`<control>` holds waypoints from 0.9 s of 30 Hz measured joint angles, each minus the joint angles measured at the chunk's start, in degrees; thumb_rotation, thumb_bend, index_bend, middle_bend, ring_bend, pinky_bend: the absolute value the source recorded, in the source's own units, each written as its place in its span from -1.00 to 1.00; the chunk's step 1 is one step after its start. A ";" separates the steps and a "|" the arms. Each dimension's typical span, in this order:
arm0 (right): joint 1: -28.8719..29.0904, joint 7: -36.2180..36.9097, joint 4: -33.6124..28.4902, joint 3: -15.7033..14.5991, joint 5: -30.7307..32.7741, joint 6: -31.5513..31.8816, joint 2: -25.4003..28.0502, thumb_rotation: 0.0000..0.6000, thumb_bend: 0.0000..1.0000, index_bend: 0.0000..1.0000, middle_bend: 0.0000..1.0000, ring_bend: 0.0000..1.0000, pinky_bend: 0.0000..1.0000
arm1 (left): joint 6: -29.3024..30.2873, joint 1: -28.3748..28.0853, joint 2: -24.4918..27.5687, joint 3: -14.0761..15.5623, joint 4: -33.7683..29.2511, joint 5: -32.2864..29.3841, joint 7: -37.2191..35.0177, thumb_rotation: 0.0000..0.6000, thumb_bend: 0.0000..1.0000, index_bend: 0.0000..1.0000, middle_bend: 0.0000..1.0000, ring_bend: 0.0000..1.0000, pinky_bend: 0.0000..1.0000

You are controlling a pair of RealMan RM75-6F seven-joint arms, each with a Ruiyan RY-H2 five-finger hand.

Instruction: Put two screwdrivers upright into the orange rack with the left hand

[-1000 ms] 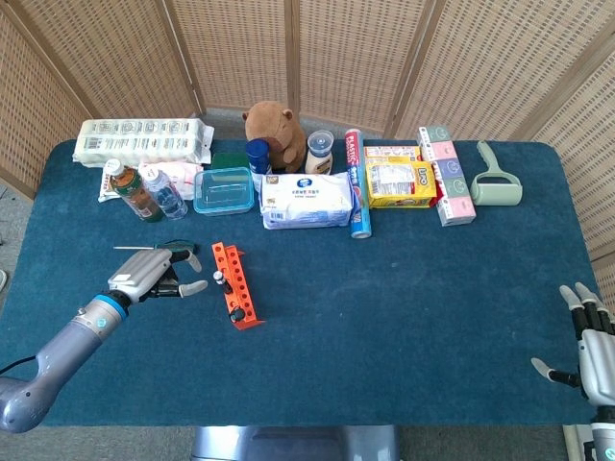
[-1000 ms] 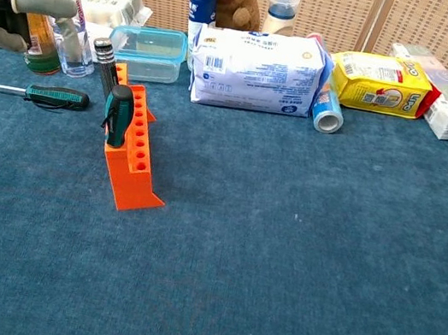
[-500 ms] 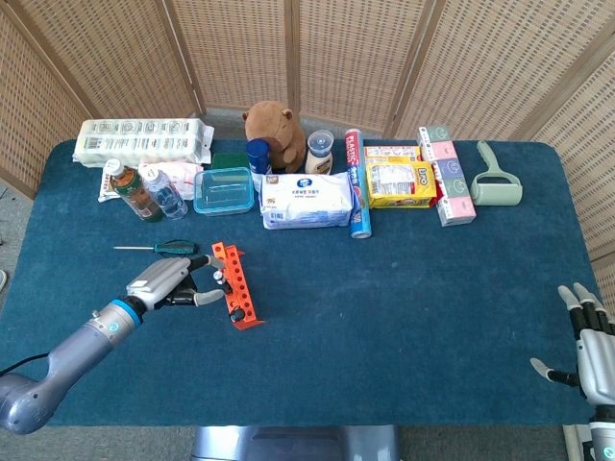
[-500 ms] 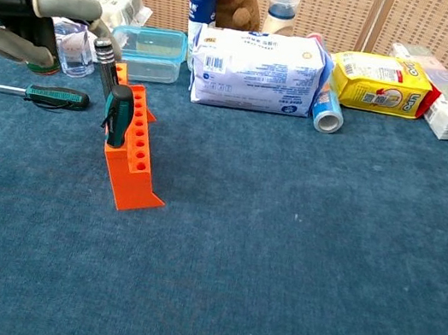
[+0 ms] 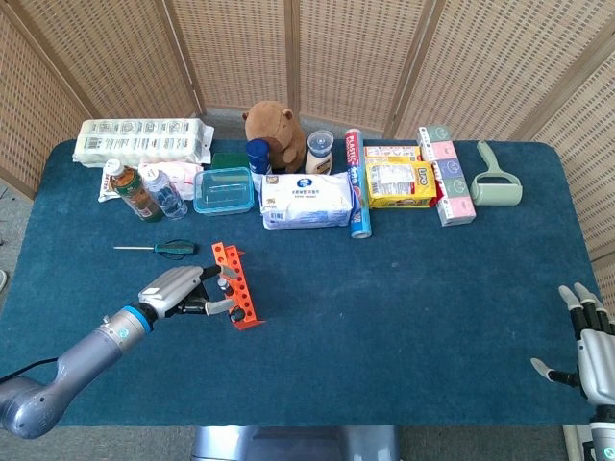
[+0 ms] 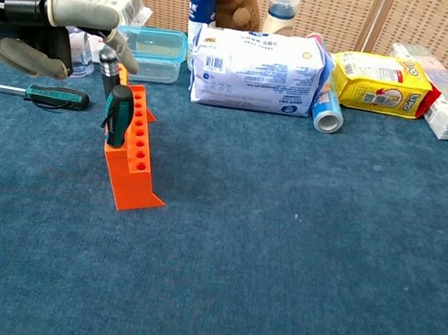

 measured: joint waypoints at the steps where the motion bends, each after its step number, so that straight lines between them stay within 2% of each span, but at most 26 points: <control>1: 0.00 -0.03 -0.01 -0.01 -0.01 0.01 -0.01 1.00 -1.00 -0.96 -0.99 -1.00 -0.75 | 0.02 -0.07 0.05 0.03 -0.20 0.04 0.05 -1.00 -1.00 -0.60 1.00 1.00 1.00; 10: -0.08 0.09 -0.03 -0.02 -0.01 0.10 0.05 1.00 -1.00 -0.96 -0.99 -1.00 -0.75 | 1.88 -0.14 0.29 0.06 -1.23 0.09 0.80 -1.00 -1.00 -0.60 1.00 1.00 1.00; 16: -0.04 0.24 -0.01 -0.02 0.00 -0.01 0.13 1.00 -1.00 -0.96 -0.99 -1.00 -0.75 | 7.03 1.46 1.28 -0.83 -2.27 1.93 0.98 -1.00 -1.00 -0.60 0.97 0.95 1.00; 17: -0.05 0.24 -0.02 -0.02 0.01 0.00 0.14 1.00 -1.00 -0.96 -0.99 -1.00 -0.75 | 8.05 1.91 1.58 -1.02 -2.54 2.63 0.88 -1.00 -1.00 -0.60 0.87 0.83 0.98; 19: -0.06 0.21 -0.05 -0.01 -0.02 0.05 0.14 1.00 -1.00 -0.96 -0.99 -1.00 -0.75 | 10.56 3.08 2.48 -1.40 -3.06 4.65 0.73 -1.00 -1.00 -0.60 0.48 0.44 0.82; 21: -0.05 0.15 -0.07 -0.03 -0.06 0.05 0.12 1.00 -1.00 -0.96 -0.99 -1.00 -0.75 | 13.25 4.41 3.60 -1.59 -3.40 6.94 0.91 -1.00 -1.00 -0.65 -0.21 -0.25 0.40; 23: -0.06 0.04 -0.04 -0.06 -0.10 0.06 0.09 1.00 -1.00 -0.96 -0.99 -1.00 -0.75 | 15.59 5.63 4.73 -1.55 -3.58 8.71 1.64 -1.00 -1.00 -0.80 -0.72 -0.68 0.11; 24: -0.05 -0.08 -0.05 -0.09 -0.14 0.06 0.04 1.00 -1.00 -0.96 -0.99 -1.00 -0.75 | 16.95 6.35 5.46 -1.38 -3.63 9.56 2.56 -1.00 -1.00 -0.90 -0.90 -0.83 0.01; 25: -0.04 -0.18 -0.05 -0.11 -0.16 0.05 0.00 1.00 -1.00 -0.96 -0.99 -1.00 -0.75 | 17.69 6.82 6.01 -1.18 -3.65 9.94 3.44 -0.99 -1.00 -0.95 -0.96 -0.89 -0.04; 27: -0.02 -0.42 -0.04 -0.17 -0.19 0.03 -0.10 1.00 -1.00 -0.96 -0.99 -1.00 -0.75 | 18.82 7.87 7.39 -0.48 -3.74 10.35 6.01 -0.77 -1.00 -1.00 -1.00 -0.99 -0.15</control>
